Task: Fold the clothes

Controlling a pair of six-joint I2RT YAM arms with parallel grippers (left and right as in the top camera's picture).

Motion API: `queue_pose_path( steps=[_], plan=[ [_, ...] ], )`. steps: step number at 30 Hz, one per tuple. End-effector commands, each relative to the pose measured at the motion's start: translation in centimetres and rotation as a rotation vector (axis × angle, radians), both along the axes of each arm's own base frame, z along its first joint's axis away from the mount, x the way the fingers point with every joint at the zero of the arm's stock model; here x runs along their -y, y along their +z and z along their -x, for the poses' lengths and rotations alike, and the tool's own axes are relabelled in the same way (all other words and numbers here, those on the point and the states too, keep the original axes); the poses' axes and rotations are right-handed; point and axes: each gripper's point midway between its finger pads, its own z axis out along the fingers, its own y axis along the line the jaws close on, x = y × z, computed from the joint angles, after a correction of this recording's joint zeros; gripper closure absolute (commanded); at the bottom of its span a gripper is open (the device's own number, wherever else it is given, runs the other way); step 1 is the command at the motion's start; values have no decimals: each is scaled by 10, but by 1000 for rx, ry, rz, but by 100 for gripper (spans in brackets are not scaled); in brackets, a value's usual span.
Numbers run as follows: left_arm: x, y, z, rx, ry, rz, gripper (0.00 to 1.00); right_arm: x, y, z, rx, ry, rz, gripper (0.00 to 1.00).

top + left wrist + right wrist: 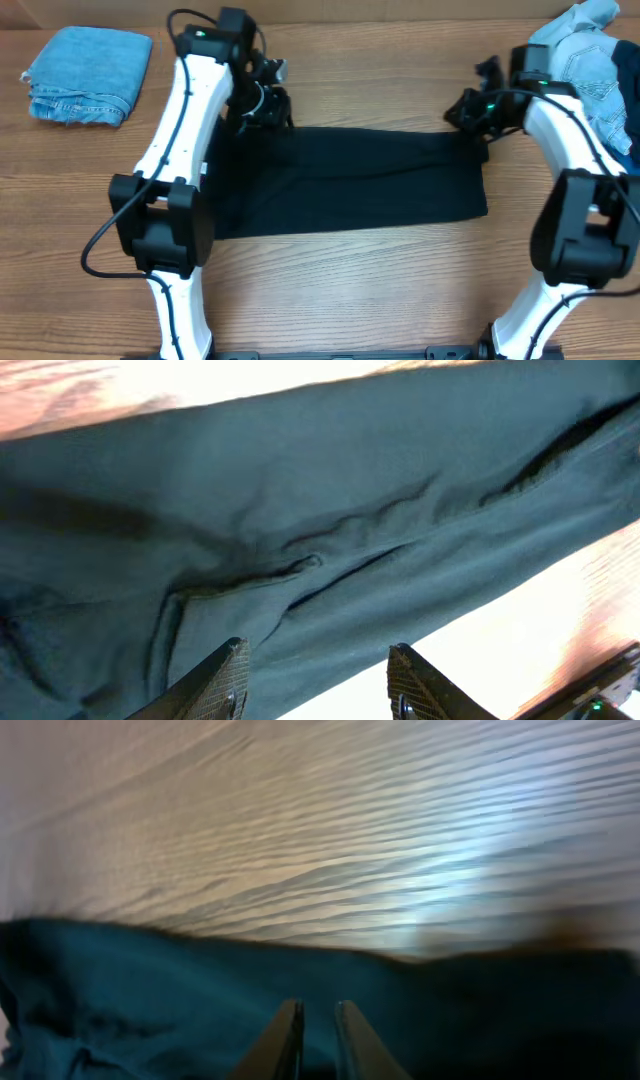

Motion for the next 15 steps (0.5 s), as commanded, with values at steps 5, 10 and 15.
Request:
queue_pose_path(
  steps=[5,10,15],
  plan=[
    [-14,6,1,21,35,-68,51,6,-35,27,-189,-19,56,94],
    [-15,6,0,23,39,-69,50,17,-44,67,-371,-48,122,94],
    [-15,6,-2,31,39,-67,49,16,-20,67,-323,-37,123,94]
  ],
)
